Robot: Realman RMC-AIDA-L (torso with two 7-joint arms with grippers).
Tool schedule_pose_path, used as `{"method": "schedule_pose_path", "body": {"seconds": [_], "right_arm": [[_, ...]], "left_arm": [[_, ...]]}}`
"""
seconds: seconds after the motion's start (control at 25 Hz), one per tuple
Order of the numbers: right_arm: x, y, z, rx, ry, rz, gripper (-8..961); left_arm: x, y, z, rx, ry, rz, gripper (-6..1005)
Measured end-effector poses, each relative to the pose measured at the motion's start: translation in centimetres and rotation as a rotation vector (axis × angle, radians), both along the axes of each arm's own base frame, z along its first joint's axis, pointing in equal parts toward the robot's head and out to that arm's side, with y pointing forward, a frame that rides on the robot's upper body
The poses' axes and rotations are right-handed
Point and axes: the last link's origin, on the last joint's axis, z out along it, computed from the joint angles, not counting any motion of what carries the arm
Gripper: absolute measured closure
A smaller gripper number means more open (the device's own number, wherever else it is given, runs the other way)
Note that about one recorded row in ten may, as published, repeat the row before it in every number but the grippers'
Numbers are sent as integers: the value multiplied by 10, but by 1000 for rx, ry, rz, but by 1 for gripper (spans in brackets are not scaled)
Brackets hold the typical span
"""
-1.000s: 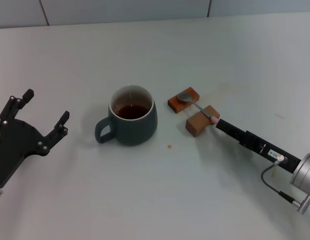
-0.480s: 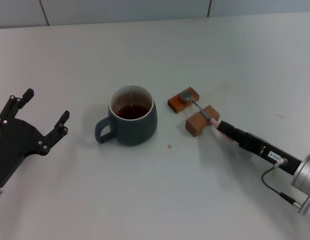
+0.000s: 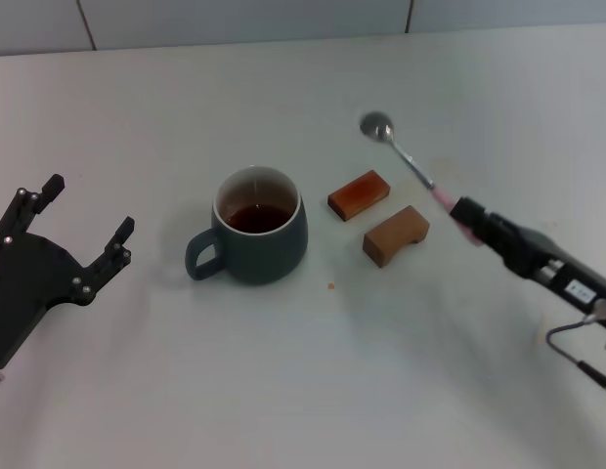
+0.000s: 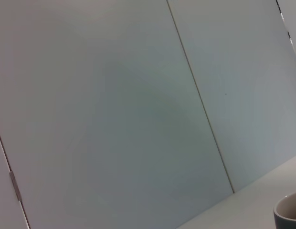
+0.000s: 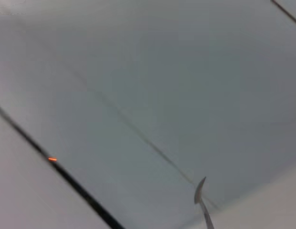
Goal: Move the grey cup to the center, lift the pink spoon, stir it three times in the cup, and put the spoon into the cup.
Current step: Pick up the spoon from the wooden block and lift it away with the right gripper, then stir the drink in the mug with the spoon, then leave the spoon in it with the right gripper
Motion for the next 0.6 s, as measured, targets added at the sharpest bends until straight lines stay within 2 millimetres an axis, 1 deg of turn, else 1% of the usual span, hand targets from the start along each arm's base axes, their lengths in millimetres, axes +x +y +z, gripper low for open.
{"method": "schedule_pose_path", "body": {"seconds": [0.08,0.12,0.16,0.24,0.28,0.32,0.36,0.48,0.52,0.56,0.6], "right_arm": [[-7,-1,16,48,16,87,837],[-13,1,31,64,14,159,837],[-13,1,31,64,14,159,837],[-23,8,45,51,-6,235,837],[-28,12,51,41,-22,272,837],[-41,22,62,23,-71,339,837],[-41,22,62,23,-71,339,837],[-63,38,78,-11,-180,405,837],[-78,47,89,-49,-261,424,837],[-78,47,89,-49,-261,424,837],[-94,54,101,-77,-332,440,837]], "left_arm": [[0,0,0,0,-2,0,150],[1,0,-1,-1,-5,0,150],[1,0,-1,-1,-5,0,150],[1,-1,-1,-2,-9,-1,150],[2,-1,-2,-2,-10,-2,150],[2,0,-2,-3,-11,-4,150],[2,0,-2,-3,-11,-4,150],[4,0,-3,-8,-15,-8,150],[4,-1,-4,-10,-15,-8,150],[4,-1,-4,-10,-15,-8,150],[4,-2,-4,-12,-18,-9,150]]}}
